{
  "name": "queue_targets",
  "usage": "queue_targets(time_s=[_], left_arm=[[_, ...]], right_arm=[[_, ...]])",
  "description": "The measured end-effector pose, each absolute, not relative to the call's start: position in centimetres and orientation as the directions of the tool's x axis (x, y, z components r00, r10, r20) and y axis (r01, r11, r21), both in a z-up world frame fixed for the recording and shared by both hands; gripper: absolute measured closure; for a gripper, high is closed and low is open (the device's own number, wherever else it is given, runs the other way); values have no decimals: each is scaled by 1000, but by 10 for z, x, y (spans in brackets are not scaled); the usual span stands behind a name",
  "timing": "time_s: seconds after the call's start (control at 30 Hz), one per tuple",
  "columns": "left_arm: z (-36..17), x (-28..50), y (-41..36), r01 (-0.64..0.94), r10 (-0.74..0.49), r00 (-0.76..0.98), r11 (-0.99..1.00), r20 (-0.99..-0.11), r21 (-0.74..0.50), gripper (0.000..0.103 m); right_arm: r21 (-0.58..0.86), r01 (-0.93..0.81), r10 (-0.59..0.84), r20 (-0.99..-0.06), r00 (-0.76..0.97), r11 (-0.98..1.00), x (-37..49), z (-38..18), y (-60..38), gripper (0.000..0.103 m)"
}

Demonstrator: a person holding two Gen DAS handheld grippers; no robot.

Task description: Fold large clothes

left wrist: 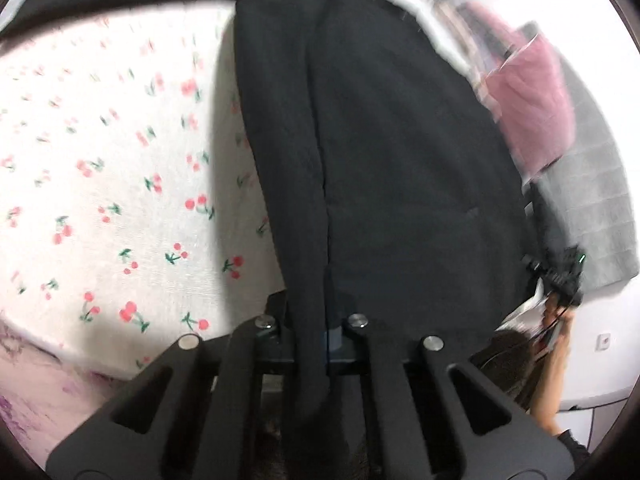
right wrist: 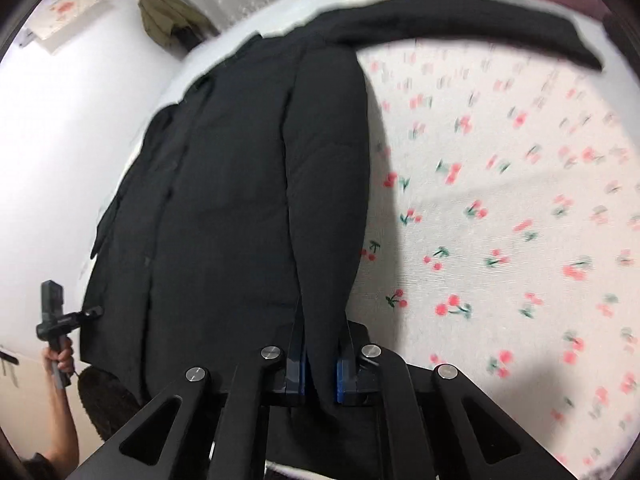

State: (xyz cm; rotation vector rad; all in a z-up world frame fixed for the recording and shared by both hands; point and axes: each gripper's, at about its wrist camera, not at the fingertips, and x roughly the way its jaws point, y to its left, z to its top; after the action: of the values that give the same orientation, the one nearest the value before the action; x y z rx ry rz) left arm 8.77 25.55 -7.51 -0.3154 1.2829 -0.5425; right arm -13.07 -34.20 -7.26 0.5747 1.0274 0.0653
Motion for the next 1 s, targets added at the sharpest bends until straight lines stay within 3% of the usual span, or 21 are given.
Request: queue_targets(time_s=[0.07, 0.13, 0.17, 0.23, 0.27, 0.3, 0.37, 0.4, 0.47, 0.5, 0.73, 0.87, 1.0], left_arm=[[-83, 86, 258, 186, -492, 182, 867, -851, -462, 95], [-114, 85, 251, 183, -388, 98, 912, -916, -367, 93], [-112, 85, 251, 190, -398, 116, 908, -910, -373, 91], [-99, 87, 256, 181, -415, 142, 904, -899, -388, 84], [-92, 88, 262, 181, -415, 179, 905, -892, -385, 72], [-86, 91, 268, 185, -421, 223, 904, -879, -386, 50], [-74, 108, 290, 142, -419, 327, 908, -847, -395, 23], [-74, 115, 302, 101, -414, 377, 908, -828, -407, 22], [-74, 137, 324, 27, -406, 441, 897, -800, -440, 22], [-75, 153, 340, -23, -398, 474, 886, -786, -463, 22], [-124, 256, 419, -337, -332, 602, 718, -726, -608, 22], [-140, 276, 446, -416, -287, 712, 563, -640, -715, 22], [-141, 299, 451, -474, -225, 734, 505, -641, -721, 27]], right_arm=[[449, 218, 277, -797, 536, 867, -139, -61, -341, 95], [296, 257, 166, -889, 428, 920, -136, -75, -333, 95], [191, 263, 92, -933, 349, 946, -131, -89, -326, 93], [128, 265, 28, -937, 349, 956, -129, -85, -318, 88], [117, 286, 6, -932, 361, 951, -130, -78, -318, 82], [92, 310, -34, -925, 378, 946, -131, -69, -318, 79], [35, 354, -127, -897, 423, 934, -133, -49, -320, 65], [31, 378, -160, -873, 462, 925, -131, -36, -320, 60], [85, 396, -155, -831, 535, 914, -127, -17, -322, 26], [125, 393, -137, -807, 574, 911, -120, -9, -319, 23], [225, 324, -40, -763, 645, 919, -19, -4, -270, 22], [258, 283, 12, -757, 653, 924, 28, -23, -238, 22], [261, 264, 31, -763, 645, 929, 54, -43, -219, 22]])
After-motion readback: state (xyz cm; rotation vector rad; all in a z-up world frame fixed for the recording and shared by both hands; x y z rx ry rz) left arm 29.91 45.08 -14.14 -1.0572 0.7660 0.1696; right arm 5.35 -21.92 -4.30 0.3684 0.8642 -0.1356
